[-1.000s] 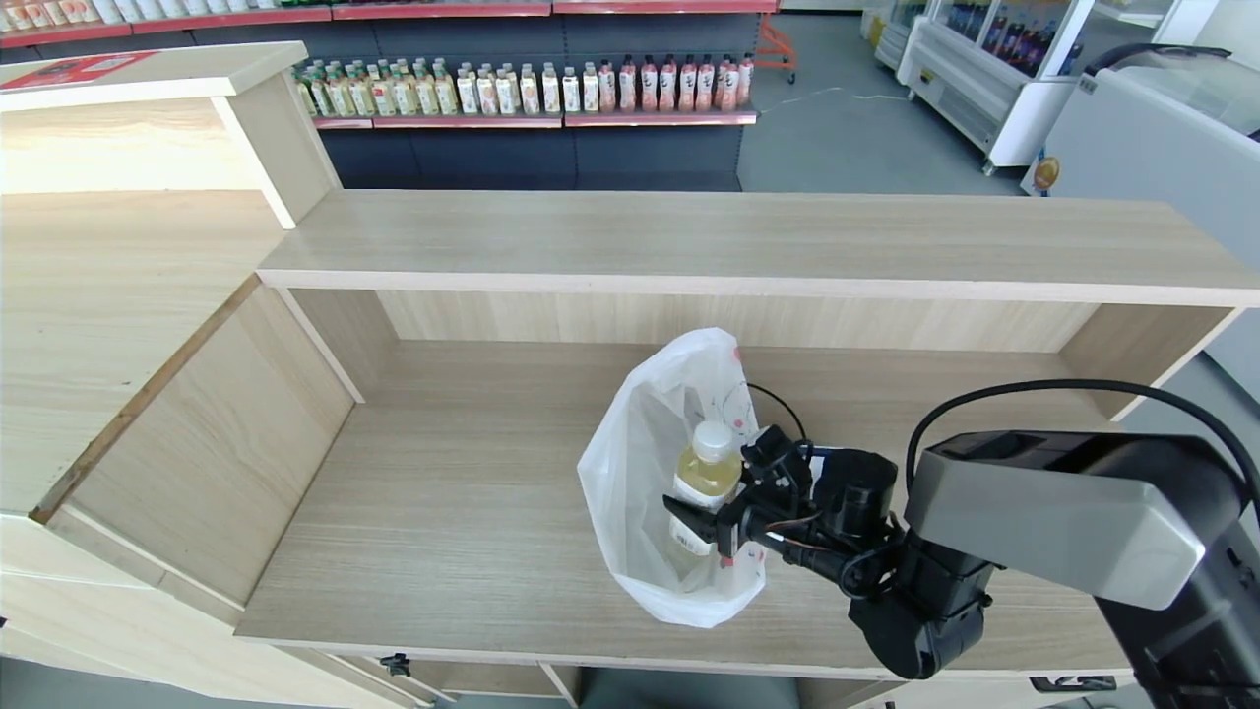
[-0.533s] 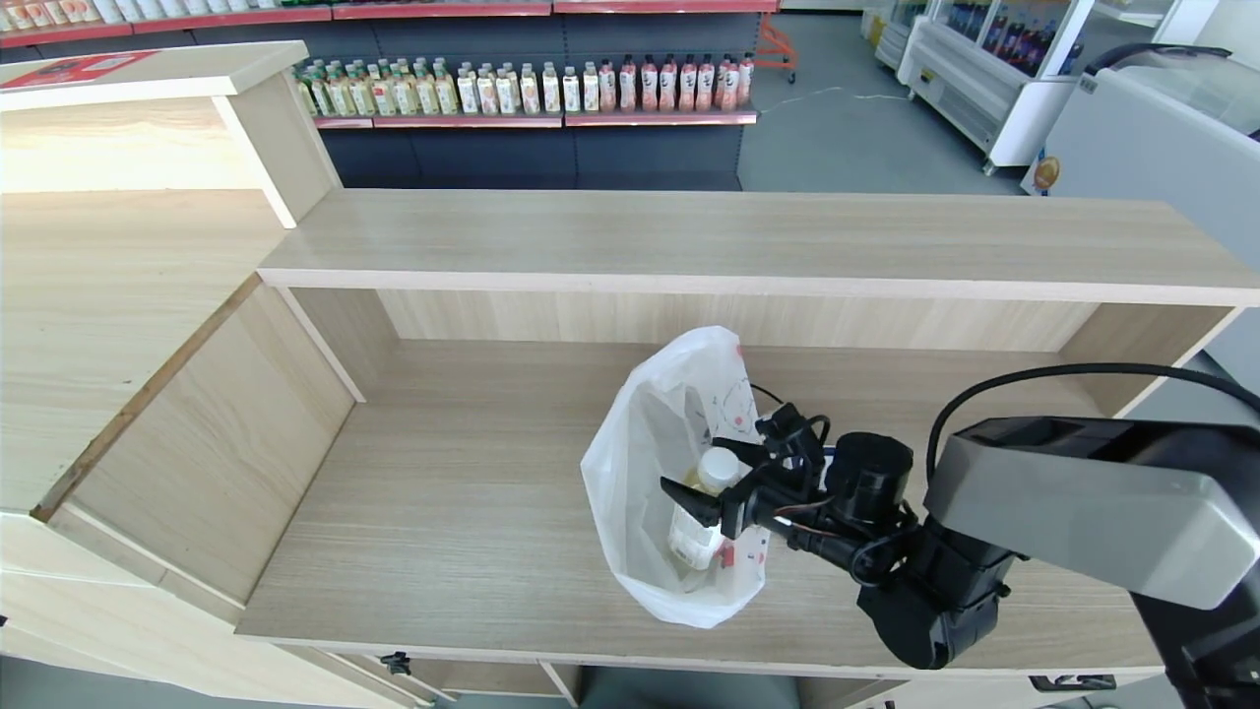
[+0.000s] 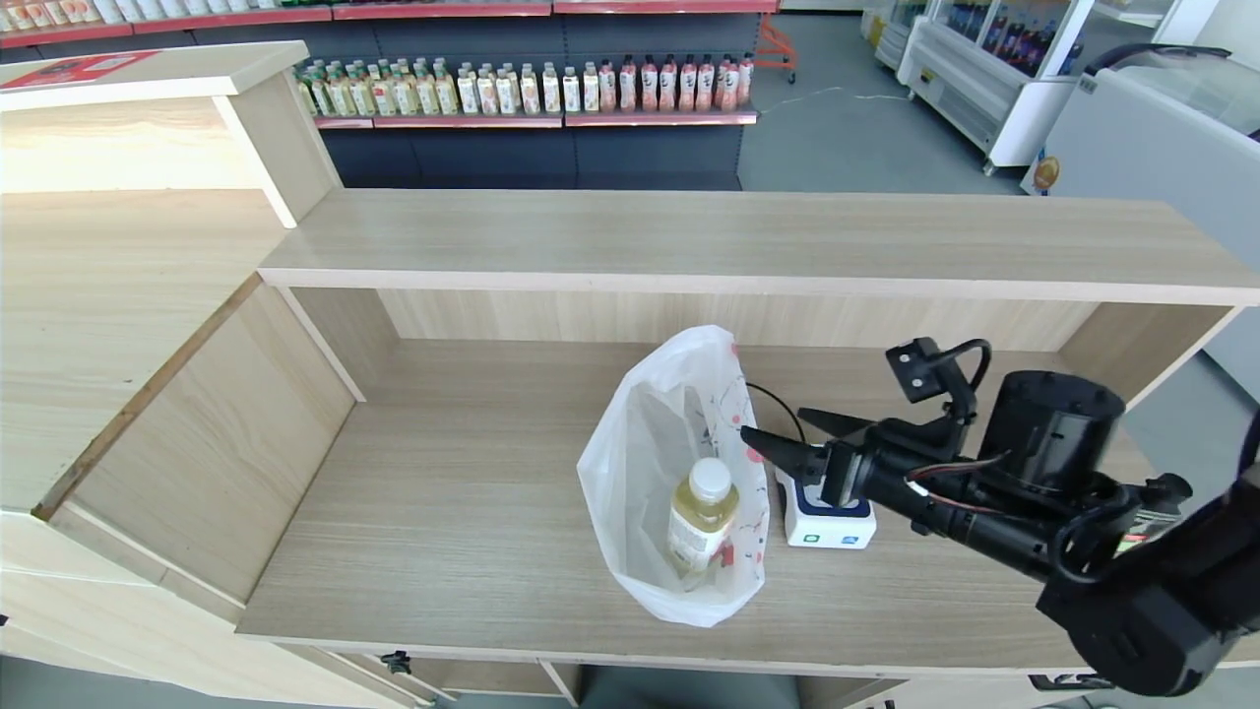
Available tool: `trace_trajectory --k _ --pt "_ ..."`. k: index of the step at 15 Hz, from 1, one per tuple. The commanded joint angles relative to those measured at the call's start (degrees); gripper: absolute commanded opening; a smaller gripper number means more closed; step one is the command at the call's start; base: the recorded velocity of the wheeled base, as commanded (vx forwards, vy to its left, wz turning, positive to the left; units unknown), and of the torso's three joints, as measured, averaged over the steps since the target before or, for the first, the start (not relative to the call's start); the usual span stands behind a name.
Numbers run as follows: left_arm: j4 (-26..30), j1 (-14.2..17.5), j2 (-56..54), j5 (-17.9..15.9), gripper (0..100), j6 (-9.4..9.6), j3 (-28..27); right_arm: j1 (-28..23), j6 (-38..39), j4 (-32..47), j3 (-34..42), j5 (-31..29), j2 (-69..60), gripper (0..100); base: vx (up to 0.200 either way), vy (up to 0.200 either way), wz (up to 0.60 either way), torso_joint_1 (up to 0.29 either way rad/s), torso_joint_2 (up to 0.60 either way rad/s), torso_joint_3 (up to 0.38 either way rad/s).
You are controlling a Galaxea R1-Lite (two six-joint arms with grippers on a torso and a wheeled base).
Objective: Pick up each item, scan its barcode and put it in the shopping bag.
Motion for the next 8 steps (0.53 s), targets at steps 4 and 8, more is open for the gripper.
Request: trace_trajectory --k 4,8 --pt "0.0 0.0 0.0 0.0 100 -0.02 0.0 -19.9 -10.2 15.7 13.0 -3.1 -23.9 100 0.000 0.000 0.00 0.000 0.00 0.000" --pt "0.0 0.0 0.0 0.0 100 -0.02 0.0 -30.0 -10.8 19.0 19.4 -4.3 -29.6 100 0.000 0.000 0.00 0.000 0.00 0.000"
